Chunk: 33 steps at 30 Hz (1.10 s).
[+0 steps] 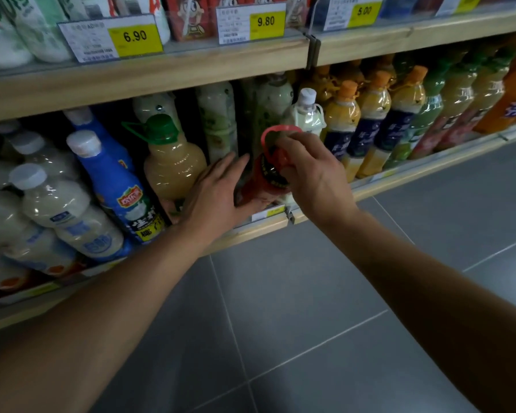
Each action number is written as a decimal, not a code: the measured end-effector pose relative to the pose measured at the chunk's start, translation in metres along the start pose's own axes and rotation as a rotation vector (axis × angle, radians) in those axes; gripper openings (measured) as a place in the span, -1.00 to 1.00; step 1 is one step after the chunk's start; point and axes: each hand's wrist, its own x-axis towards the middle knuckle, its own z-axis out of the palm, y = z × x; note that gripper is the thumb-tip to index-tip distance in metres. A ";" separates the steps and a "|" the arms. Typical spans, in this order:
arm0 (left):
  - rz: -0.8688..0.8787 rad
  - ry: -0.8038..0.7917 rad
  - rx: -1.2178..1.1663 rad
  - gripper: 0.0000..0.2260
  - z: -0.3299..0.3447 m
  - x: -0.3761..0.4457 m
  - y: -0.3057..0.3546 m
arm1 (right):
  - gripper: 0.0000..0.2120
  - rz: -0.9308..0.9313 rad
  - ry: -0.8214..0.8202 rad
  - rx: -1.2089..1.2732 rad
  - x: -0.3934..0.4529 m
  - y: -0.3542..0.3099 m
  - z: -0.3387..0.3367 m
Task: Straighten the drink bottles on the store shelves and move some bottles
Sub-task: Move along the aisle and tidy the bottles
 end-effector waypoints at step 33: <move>0.468 -0.138 0.133 -0.04 0.117 0.012 0.030 | -0.47 0.579 -0.054 0.245 -0.141 0.062 0.035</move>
